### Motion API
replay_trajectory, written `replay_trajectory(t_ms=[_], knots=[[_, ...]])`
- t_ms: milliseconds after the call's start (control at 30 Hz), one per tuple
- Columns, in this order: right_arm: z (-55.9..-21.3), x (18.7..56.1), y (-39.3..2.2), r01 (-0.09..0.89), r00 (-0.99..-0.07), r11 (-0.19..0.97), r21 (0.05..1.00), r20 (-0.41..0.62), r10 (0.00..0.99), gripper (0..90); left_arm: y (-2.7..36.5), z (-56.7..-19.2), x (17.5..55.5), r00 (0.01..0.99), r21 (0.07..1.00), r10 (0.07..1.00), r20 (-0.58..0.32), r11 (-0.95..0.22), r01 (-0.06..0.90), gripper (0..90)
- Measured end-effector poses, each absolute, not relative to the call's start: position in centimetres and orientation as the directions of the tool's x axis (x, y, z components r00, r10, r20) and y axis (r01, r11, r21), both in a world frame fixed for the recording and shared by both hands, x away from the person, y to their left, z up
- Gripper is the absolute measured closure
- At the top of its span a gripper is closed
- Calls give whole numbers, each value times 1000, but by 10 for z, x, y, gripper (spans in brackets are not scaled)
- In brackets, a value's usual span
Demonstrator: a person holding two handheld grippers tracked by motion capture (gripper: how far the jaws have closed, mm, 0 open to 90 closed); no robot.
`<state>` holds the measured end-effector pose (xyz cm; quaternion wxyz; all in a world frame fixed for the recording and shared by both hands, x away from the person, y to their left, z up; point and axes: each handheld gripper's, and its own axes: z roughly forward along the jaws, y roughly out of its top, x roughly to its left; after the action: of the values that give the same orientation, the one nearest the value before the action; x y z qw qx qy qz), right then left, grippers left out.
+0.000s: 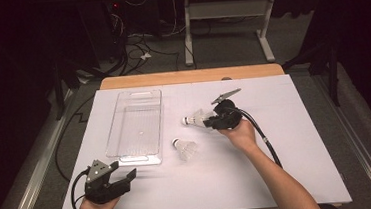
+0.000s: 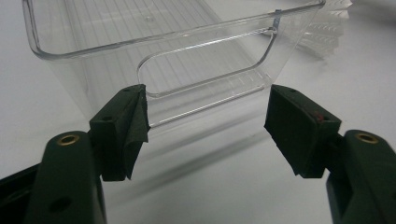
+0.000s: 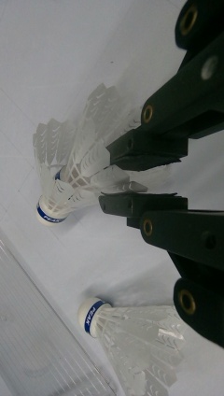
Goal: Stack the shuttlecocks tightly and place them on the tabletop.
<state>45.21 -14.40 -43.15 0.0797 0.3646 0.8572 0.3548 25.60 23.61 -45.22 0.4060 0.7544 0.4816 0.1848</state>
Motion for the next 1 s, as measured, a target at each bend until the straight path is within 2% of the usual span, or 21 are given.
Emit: replay_trajectory(t_ms=[533,1000], knots=[[-429,450,-146,567,-713,478,670,111,692,672,236,-452,256,467,795,877,-116,-200,573,313],[-428,447,-153,566,-704,464,682,106,702,640,236,-452,256,466,792,877,-115,-202,576,313]])
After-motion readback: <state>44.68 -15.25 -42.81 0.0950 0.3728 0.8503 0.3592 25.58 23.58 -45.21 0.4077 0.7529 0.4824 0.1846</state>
